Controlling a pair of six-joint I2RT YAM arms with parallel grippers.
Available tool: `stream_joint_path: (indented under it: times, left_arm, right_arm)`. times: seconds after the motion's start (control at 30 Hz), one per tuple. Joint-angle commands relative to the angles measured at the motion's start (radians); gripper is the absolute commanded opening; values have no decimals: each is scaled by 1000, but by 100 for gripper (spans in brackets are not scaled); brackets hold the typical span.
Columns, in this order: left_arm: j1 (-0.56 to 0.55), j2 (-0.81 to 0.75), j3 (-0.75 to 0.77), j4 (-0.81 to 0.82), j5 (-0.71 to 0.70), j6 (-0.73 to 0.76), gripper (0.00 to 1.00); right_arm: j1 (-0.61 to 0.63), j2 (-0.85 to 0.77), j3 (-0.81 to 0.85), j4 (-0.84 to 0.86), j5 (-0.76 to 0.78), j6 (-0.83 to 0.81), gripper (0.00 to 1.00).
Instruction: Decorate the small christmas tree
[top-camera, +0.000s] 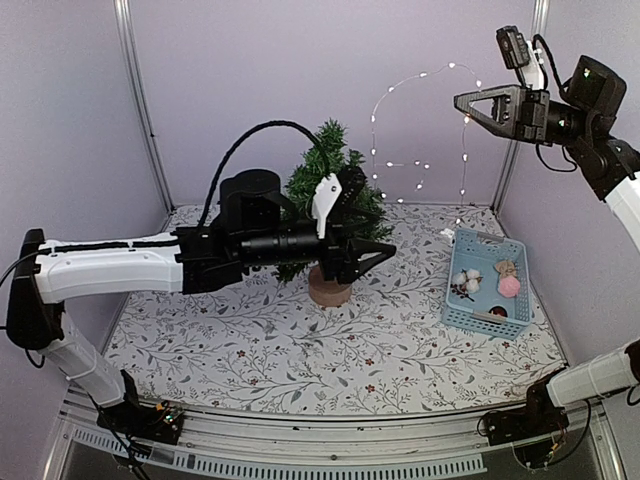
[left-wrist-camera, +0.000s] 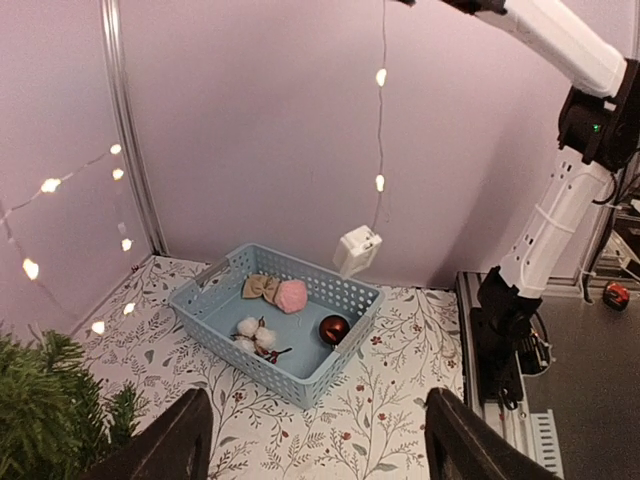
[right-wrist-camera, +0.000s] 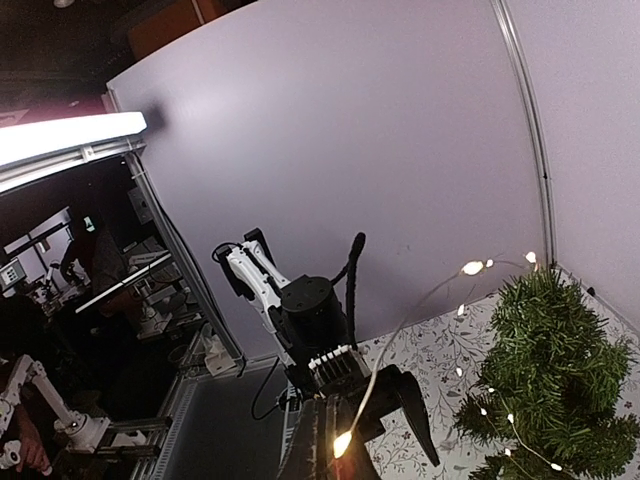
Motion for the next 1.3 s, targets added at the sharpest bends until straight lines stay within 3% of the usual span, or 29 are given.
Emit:
stream_joint_path:
  times: [0.0,0.37,0.8,1.27]
  left_arm:
    - [-8,-100,-71,-2,-100,40,74]
    - [-7,-186,-88,-62,-201,117,69]
    - [-3,-100,-4,-114,-235,203,73]
    - [10,-9,71,-108,-221,223,68]
  right_arm:
    - [9,-18,1,-13,-53,-7,0]
    - [16,-21,-3,-33,-83,-8,0]
    - [34,-20,-19,-42,-127,-12,0]
    - [47,-29,-39,-36,-155,-13,0]
